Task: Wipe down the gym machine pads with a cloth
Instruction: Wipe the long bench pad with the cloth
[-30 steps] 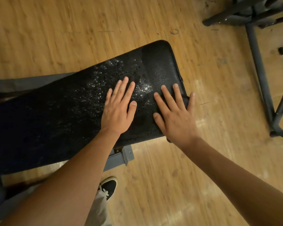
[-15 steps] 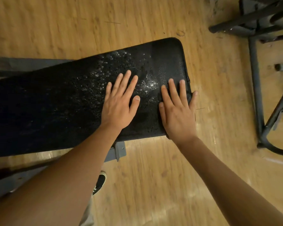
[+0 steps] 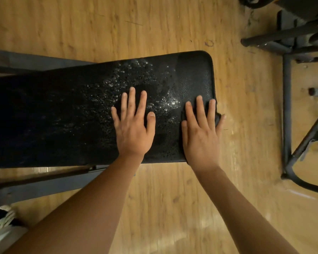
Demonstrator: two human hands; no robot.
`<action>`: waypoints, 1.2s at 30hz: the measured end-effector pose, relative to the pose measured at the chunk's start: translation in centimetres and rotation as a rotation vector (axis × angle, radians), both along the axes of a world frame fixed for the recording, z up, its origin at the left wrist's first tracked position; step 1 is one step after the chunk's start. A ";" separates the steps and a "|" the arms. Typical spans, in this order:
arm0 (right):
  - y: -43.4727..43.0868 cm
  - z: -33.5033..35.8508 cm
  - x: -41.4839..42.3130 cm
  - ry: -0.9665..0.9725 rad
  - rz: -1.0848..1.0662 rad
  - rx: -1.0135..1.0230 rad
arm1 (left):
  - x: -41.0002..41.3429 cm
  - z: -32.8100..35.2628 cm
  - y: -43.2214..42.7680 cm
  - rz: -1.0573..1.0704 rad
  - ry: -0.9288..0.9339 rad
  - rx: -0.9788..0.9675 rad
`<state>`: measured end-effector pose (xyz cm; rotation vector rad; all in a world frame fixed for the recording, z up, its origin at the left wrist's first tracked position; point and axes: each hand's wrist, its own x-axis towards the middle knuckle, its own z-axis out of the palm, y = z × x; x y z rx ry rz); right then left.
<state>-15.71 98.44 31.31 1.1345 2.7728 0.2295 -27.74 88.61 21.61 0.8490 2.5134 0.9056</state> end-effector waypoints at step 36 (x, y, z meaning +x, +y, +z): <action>3.5 -1.3 -7.5 0.093 -0.029 0.086 | -0.1 -0.3 0.0 0.005 0.025 0.009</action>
